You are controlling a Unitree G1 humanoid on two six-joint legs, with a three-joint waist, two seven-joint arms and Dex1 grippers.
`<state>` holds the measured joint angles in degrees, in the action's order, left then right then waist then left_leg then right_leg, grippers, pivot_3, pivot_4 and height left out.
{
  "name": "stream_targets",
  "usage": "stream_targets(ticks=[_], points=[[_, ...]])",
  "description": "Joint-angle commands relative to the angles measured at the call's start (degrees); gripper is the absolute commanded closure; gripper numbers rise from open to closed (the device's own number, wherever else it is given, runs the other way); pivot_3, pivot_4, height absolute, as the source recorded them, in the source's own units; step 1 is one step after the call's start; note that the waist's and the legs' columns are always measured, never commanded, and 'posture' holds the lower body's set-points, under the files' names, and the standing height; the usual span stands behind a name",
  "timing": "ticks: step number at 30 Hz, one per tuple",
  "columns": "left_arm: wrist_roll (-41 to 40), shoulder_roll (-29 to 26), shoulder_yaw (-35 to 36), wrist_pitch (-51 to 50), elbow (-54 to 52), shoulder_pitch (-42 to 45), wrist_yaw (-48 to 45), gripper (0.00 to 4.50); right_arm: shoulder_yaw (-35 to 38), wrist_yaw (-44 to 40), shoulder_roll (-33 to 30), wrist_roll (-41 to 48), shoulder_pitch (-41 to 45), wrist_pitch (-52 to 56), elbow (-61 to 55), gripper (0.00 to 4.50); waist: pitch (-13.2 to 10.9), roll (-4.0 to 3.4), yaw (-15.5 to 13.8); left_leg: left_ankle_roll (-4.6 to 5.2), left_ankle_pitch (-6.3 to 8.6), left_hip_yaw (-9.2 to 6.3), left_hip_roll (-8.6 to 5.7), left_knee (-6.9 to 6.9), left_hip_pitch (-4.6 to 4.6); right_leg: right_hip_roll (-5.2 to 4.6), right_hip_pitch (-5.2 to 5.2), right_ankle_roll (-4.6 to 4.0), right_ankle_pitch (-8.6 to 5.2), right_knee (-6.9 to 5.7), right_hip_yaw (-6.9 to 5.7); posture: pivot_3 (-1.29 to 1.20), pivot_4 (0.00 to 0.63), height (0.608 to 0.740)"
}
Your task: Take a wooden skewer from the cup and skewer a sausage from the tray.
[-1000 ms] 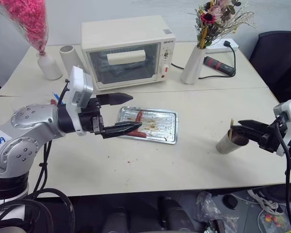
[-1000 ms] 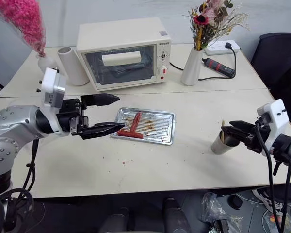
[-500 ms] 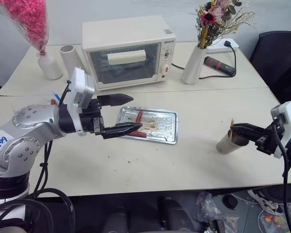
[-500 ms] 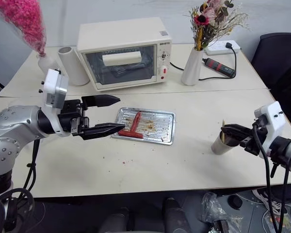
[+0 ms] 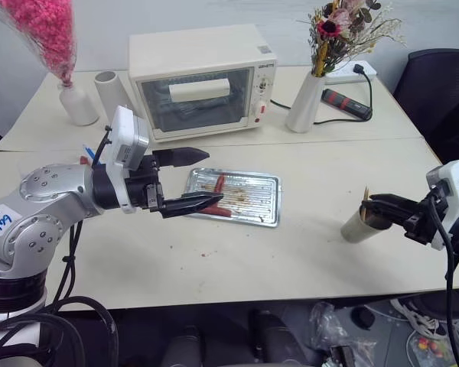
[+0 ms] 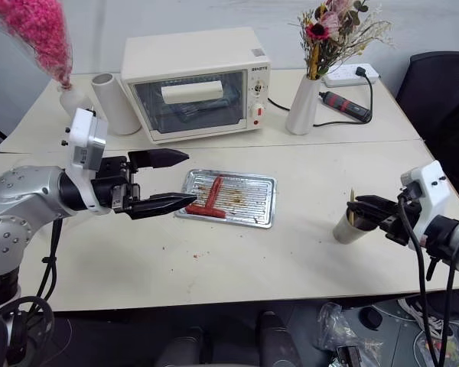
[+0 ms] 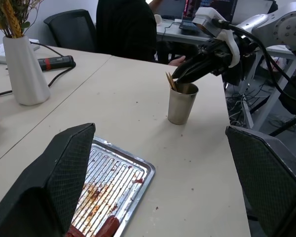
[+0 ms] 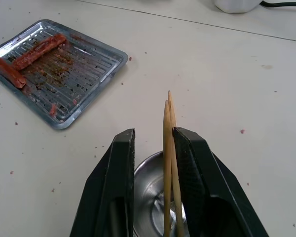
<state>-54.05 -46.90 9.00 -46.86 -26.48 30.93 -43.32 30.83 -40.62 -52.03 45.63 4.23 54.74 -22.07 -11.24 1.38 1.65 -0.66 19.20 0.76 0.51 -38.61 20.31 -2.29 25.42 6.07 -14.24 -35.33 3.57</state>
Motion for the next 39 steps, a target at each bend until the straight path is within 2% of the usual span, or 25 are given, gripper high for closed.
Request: stream_targets(ticks=[1,8,11,13,21,28,35,39], points=[[-0.08,-0.32,1.24,0.49,-0.8,1.25,-0.16,0.0,-0.05,0.52,0.55,0.42,1.15,-1.18,-0.58,3.25,0.0,0.0,0.0,0.0,0.0,0.0,0.0,0.0,0.0,0.0,0.0,0.0,0.0,0.0,0.0,0.0,0.15,0.74],[-0.02,-0.48,1.45,0.49,-0.77,1.16,-0.2,0.0,-0.86,1.0,0.8,0.12,1.81,-1.35,0.14,3.25,0.0,0.0,-0.03,0.0,0.0,-0.01,0.0,0.0,0.01,0.0,0.0,0.0,0.0,0.01,-0.01,0.0,0.15,0.74],[-0.02,-0.45,1.51,0.52,-0.84,1.11,-0.1,0.0,-0.41,0.76,0.54,0.36,1.57,-1.32,0.12,3.77,0.0,0.01,-0.01,0.0,0.0,-0.01,0.0,0.0,0.01,0.0,0.0,0.0,0.0,0.01,0.0,0.0,0.15,0.74],[0.05,-0.42,1.5,0.6,-0.79,1.09,-0.14,0.0,-0.07,0.8,0.41,0.4,1.61,-1.32,0.11,4.48,0.0,0.01,-0.01,0.0,0.0,-0.01,0.0,0.0,0.01,0.0,0.0,0.0,0.0,0.01,-0.01,0.0,0.15,0.74],[0.76,-0.19,1.09,1.2,-0.2,1.27,-0.84,0.0,1.72,0.66,-0.91,0.98,2.23,-0.69,0.11,4.48,-0.01,0.03,-0.03,0.0,0.0,-0.01,0.0,0.0,0.01,0.0,0.0,0.0,0.0,0.01,-0.01,0.0,0.15,0.74],[2.0,0.46,0.06,2.0,0.53,1.54,-2.25,0.0,7.03,-1.37,-6.55,7.47,6.98,5.14,1.22,4.48,-0.01,0.03,-0.03,0.0,0.0,-0.01,0.01,0.0,0.01,0.0,0.0,0.0,0.0,0.02,-0.02,0.0,0.15,0.74],[3.71,1.83,-1.06,3.14,1.38,1.83,-3.55,0.0,10.38,-0.78,-11.63,15.64,15.27,11.74,5.96,4.48,-0.02,0.05,0.01,0.02,0.01,0.01,0.02,0.0,0.03,0.0,0.0,0.01,0.01,0.09,-0.01,0.0,0.15,0.74],[4.58,3.32,-1.84,4.05,1.78,2.21,-3.54,0.0,8.94,1.83,-13.71,18.92,25.75,13.08,12.62,4.48,-0.02,0.05,0.05,0.02,0.01,0.02,0.03,0.01,0.05,0.0,0.0,0.02,0.01,0.19,-0.01,0.0,0.15,0.74]])
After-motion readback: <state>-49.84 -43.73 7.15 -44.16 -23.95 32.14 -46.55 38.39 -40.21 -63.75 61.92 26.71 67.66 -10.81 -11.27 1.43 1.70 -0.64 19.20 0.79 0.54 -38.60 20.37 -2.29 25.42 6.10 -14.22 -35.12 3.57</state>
